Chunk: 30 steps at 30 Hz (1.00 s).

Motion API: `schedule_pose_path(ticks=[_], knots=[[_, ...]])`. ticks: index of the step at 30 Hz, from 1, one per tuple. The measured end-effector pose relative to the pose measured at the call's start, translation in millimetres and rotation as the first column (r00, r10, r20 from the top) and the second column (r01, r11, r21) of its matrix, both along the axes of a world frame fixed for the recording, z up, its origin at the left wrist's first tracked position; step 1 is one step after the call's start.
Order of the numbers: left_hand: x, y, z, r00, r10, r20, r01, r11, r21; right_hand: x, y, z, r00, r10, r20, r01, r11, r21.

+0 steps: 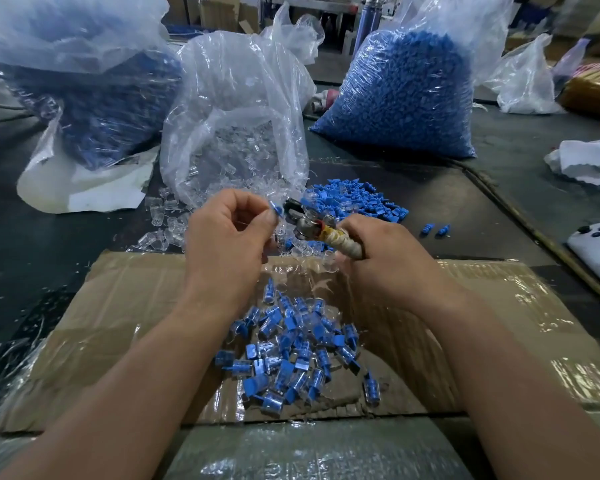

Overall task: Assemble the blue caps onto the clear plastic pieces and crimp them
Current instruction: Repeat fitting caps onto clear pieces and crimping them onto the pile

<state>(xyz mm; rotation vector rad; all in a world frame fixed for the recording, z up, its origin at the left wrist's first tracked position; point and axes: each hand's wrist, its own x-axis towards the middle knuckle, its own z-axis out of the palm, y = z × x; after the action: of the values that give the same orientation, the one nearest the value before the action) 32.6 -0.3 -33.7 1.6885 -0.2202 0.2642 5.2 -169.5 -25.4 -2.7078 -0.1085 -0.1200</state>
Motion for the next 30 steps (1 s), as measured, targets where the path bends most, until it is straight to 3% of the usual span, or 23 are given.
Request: schedule_pose_path(ticks=[3, 7, 11, 14, 17, 20, 22, 26, 30], knots=[[4, 8, 4, 1.0, 0.005, -0.027, -0.007, 0.997, -0.071, 0, -3, 0, 0.999, 0.006, -0.054, -0.01, 0.997, -0.072], [2, 12, 13, 0.952, -0.273, -0.138, 0.256, 0.958, -0.129, 0, -2, -1, 0.993, 0.029, -0.119, -0.04, 0.995, -0.092], [-4, 7, 14, 0.836, -0.493, -0.24, 0.508, 0.861, -0.001, 0, -4, -1, 0.989, 0.013, -0.149, -0.032, 0.992, -0.125], [-8, 7, 13, 0.798, -0.548, -0.251, 0.581, 0.811, 0.076, 1, -4, 0, 0.98, 0.012, -0.197, -0.034, 0.993, -0.11], [-8, 6, 13, 0.834, -0.497, -0.242, 0.524, 0.85, 0.061, 1, -5, 1, 0.975, 0.02, -0.219, -0.045, 0.993, -0.11], [3, 8, 4, 0.96, -0.22, -0.174, 0.239, 0.966, 0.097, 0, -7, 2, 0.971, 0.041, -0.234, -0.059, 0.996, -0.07], [11, 10, -1, 0.996, -0.014, -0.093, 0.035, 0.974, 0.223, -1, -9, 2, 0.971, 0.045, -0.234, -0.058, 0.997, -0.049], [16, 8, -10, 1.0, 0.01, -0.022, 0.001, 0.895, 0.446, 0, -10, 1, 0.969, 0.05, -0.24, -0.061, 0.997, -0.039], [21, 5, -21, 0.991, -0.118, -0.061, 0.126, 0.698, 0.705, 1, -11, 1, 0.974, 0.054, -0.22, -0.062, 0.998, -0.027]])
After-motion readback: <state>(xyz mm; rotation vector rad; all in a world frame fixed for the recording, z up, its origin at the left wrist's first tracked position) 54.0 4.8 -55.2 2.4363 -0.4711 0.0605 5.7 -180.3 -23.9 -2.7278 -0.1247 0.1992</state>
